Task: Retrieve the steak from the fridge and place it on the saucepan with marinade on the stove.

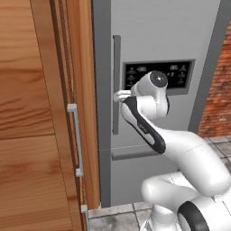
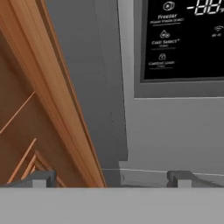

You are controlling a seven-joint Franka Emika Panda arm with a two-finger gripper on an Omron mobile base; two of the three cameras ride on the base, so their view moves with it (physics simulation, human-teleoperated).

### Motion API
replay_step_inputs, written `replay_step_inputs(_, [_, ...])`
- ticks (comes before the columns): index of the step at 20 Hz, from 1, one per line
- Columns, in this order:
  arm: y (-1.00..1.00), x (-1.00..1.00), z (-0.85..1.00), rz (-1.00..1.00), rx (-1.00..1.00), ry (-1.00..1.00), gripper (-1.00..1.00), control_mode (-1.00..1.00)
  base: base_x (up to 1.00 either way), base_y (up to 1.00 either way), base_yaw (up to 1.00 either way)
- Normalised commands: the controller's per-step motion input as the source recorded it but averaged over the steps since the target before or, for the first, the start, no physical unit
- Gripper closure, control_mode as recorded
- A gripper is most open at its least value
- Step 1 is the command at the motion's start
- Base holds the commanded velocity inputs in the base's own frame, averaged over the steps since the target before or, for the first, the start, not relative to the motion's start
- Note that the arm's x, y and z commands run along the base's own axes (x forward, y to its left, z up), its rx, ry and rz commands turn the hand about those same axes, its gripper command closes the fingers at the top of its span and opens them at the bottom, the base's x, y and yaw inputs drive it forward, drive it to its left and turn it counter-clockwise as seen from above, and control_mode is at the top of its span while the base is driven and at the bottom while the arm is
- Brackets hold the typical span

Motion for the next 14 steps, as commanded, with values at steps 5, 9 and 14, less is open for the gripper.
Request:
replay_step_inputs(5, [0.0,0.49,0.0,0.0,0.0,0.0,-1.0,-1.0,0.0,0.0,0.0])
replay_step_inputs(9, [0.0,0.53,-0.03,0.0,0.0,0.0,-1.0,-1.0,0.0,0.0,0.0])
replay_step_inputs(14, [0.0,0.58,-0.1,0.0,-0.01,0.0,-1.0,-1.0,0.0,0.0,0.0])
